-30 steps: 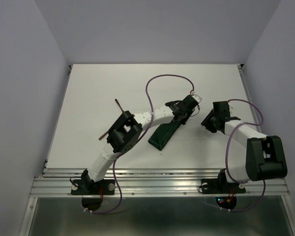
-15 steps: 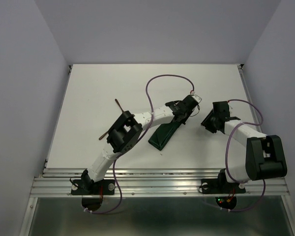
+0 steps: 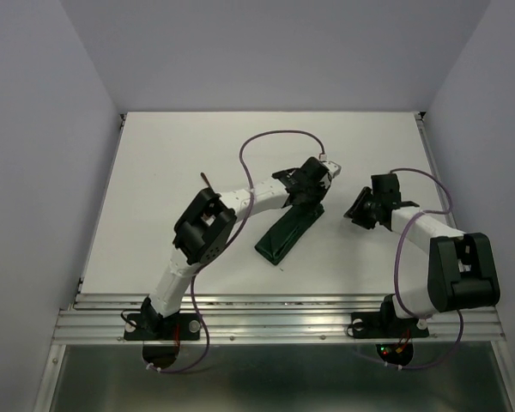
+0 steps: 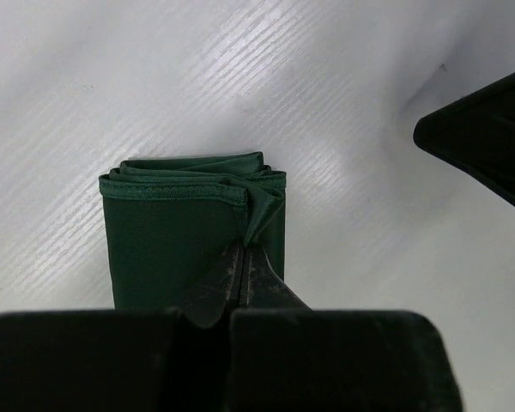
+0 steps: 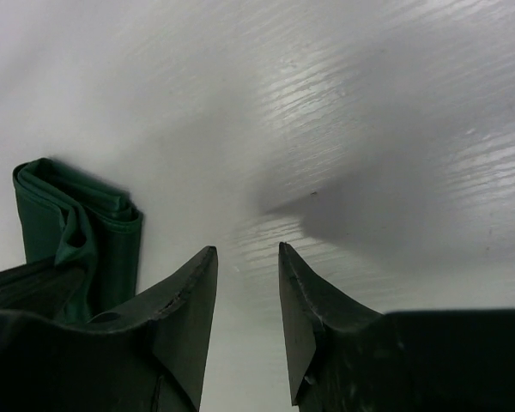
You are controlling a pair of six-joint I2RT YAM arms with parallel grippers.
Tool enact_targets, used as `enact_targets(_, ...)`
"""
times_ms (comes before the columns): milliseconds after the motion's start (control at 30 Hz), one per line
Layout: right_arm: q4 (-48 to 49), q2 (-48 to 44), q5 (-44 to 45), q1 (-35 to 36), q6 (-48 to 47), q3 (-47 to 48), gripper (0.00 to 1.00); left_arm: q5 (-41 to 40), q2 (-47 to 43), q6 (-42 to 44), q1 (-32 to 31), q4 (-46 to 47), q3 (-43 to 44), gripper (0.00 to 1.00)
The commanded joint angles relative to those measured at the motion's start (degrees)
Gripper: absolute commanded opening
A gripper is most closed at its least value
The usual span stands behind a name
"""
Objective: Fold the napkin into a case and place the utensils inside
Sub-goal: Pick up the top corner of the smaller rectangle folded napkin from the center of the board, then stuff the top corner of the smaller-rectangle-folded napkin into the folded napkin.
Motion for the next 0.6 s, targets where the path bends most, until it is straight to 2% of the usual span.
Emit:
enact_targets(0, 2.6, -0.5, -4.7, -0.1, -3.6, 2.8, 0.40, 10.3, -6.9, -2.5, 3.2, 5.1, -3.3, 0.00)
enact_targets(300, 4.6, -2.9, -10.0, 3.6, -6.0, 2.6, 0.40, 15.1, -8.7, -4.7, 5.6, 7.9, -6.2, 0.00)
enact_targets(567, 4.4, -0.2, -5.5, 13.5, -7.9, 5.4, 0.40, 16.2, -10.1, -5.1, 6.3, 8.6, -8.9, 0.00)
